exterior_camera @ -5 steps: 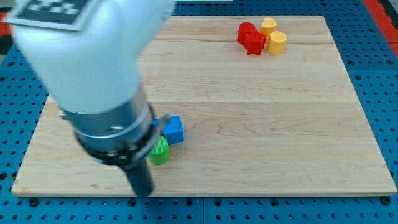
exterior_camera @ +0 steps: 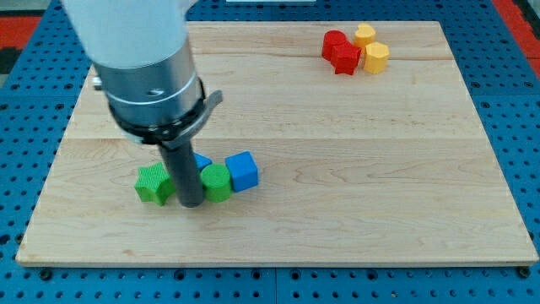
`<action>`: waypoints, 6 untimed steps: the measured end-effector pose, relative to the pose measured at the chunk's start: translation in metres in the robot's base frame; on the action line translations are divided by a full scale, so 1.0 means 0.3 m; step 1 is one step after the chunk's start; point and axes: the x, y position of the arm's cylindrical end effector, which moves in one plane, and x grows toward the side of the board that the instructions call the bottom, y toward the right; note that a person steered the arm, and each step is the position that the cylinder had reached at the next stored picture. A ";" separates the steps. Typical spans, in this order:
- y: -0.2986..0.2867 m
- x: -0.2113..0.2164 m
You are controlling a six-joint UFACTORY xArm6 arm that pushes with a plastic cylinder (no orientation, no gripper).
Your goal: Move blue cube and green circle upwards
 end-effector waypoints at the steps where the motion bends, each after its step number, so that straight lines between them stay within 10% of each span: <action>1: 0.113 -0.059; 6: 0.458 -0.200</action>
